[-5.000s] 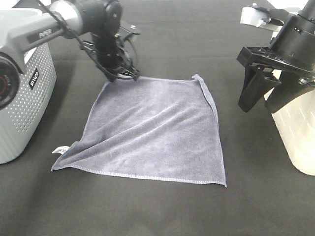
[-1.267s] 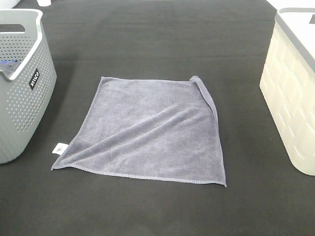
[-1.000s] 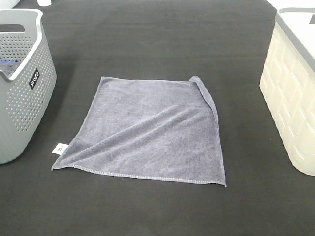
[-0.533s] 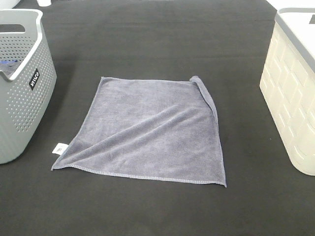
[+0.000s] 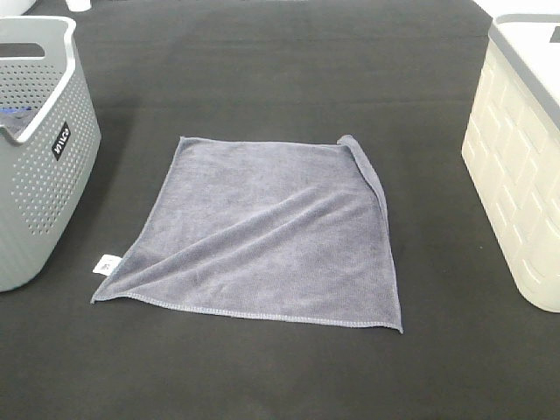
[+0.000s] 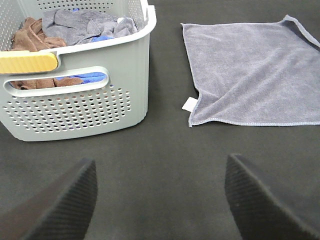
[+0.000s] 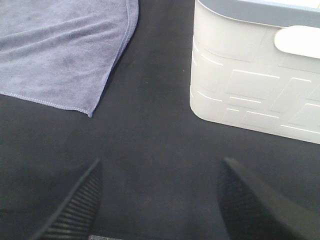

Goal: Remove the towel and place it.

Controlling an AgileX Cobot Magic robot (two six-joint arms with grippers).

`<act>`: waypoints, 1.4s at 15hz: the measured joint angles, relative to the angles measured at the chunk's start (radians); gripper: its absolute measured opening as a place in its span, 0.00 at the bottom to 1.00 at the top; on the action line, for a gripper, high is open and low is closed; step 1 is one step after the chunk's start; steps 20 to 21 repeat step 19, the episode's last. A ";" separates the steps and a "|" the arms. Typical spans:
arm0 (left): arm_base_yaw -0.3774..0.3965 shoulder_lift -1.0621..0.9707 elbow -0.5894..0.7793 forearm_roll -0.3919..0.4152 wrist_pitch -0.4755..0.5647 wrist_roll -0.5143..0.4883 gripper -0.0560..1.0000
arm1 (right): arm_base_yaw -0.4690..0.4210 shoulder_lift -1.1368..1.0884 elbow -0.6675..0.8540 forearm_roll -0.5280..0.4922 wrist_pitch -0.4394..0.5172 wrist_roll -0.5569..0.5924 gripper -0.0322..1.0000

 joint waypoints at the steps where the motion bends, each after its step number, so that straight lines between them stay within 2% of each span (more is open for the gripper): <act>1: 0.008 0.000 0.000 -0.001 0.000 0.000 0.69 | 0.000 0.000 0.000 0.001 0.000 0.001 0.65; 5: 0.120 0.000 0.000 -0.002 0.000 0.000 0.69 | 0.000 0.000 0.001 0.012 0.000 0.001 0.65; 21: 0.126 0.000 0.000 -0.002 -0.001 0.000 0.69 | 0.000 0.000 0.001 0.020 -0.001 0.001 0.65</act>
